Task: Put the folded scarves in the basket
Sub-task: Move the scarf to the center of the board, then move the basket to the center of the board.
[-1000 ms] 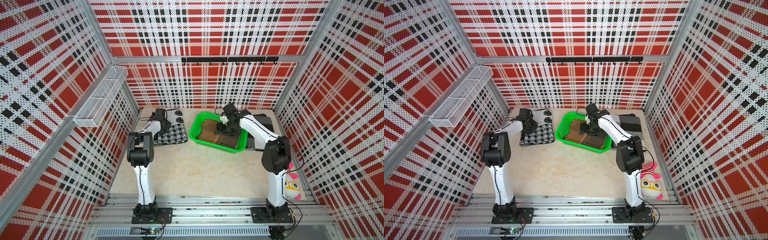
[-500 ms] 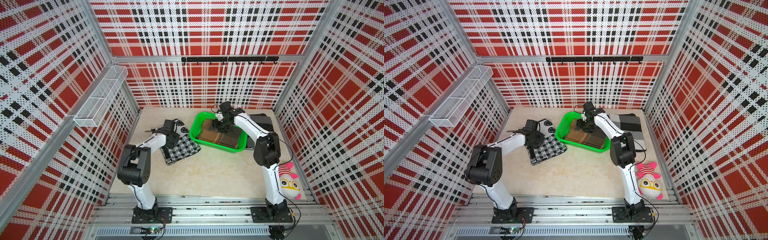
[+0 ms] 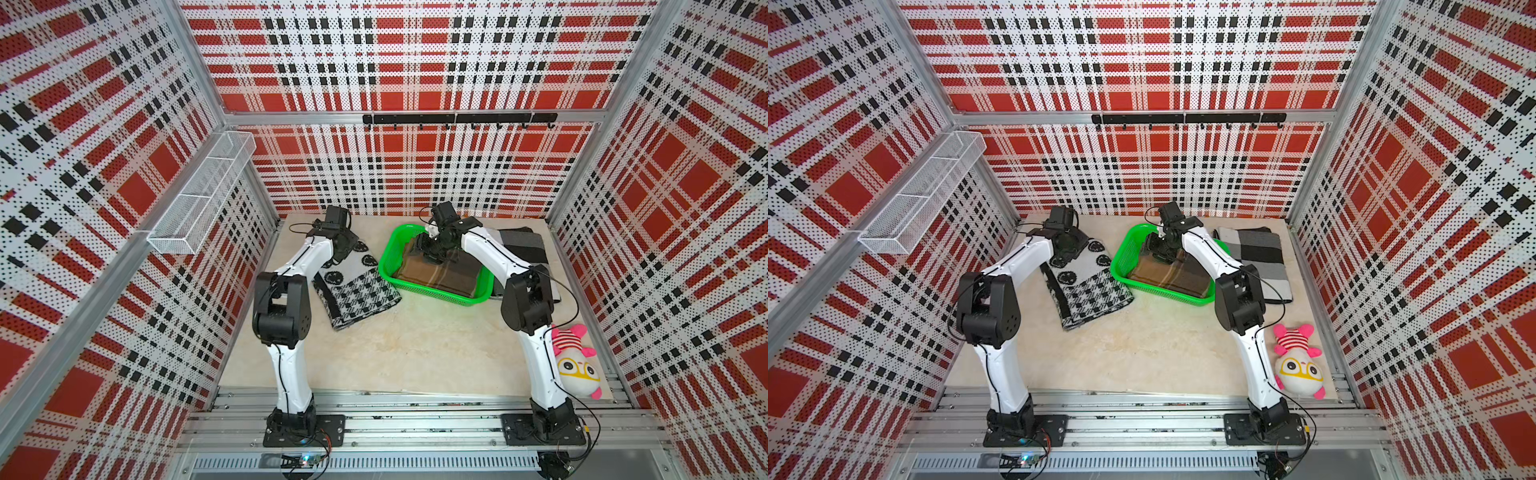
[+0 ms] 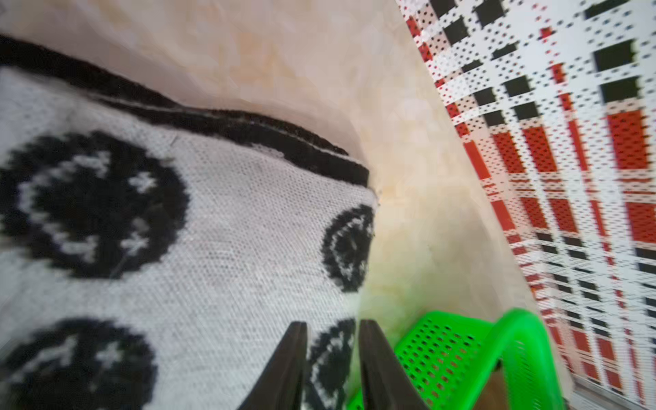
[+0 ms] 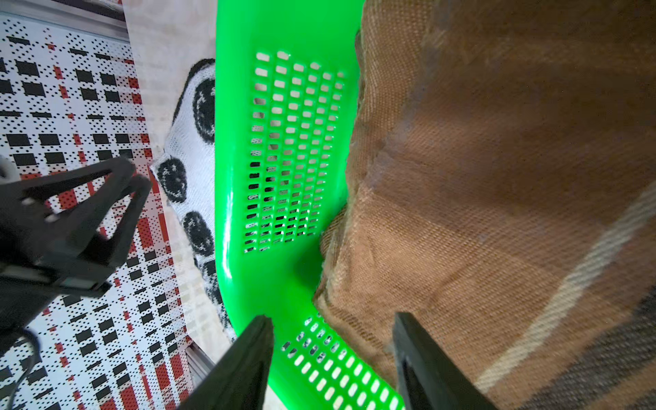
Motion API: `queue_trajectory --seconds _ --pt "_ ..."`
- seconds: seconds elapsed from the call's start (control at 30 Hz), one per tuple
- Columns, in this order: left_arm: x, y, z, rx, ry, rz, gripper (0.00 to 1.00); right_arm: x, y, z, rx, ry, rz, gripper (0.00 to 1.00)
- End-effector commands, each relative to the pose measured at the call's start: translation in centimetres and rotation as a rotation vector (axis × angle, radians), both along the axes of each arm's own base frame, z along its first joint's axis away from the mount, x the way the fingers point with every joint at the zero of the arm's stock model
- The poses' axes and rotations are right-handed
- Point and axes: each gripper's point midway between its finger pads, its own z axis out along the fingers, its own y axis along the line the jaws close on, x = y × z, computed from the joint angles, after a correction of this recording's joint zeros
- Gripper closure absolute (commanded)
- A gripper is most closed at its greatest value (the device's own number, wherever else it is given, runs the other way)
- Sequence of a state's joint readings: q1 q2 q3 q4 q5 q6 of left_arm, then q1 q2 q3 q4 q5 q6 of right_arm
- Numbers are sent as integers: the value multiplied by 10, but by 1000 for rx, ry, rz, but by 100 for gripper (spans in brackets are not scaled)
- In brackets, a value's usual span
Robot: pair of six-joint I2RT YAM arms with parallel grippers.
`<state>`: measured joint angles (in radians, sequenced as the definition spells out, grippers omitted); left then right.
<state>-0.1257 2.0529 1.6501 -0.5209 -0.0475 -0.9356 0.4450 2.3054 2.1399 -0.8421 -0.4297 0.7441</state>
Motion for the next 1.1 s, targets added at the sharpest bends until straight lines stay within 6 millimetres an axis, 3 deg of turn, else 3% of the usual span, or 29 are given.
queue_trajectory --seconds 0.0,0.13,0.27,0.53,0.73,0.8,0.9,1.07 --pt "-20 33 -37 115 135 -10 69 -6 -3 10 -3 -6 -16 39" --pt "-52 41 -64 85 207 5 69 -29 -12 15 -40 -7 33 38" --pt "-94 42 -75 11 226 79 70 -72 -17 14 -68 15 160 35" --pt "-167 16 -72 -96 255 147 72 -167 -35 2 -136 62 355 31" --pt "-202 -19 -68 -191 267 93 75 -211 -46 -24 -137 118 364 30" --pt "-209 -26 -63 -216 265 77 75 -214 -51 -27 -165 111 338 31" --pt "-207 -21 -49 -217 231 83 75 -202 -54 -8 -164 12 276 29" --pt "-181 -17 -13 -211 135 69 75 -168 -72 26 -194 -71 119 28"
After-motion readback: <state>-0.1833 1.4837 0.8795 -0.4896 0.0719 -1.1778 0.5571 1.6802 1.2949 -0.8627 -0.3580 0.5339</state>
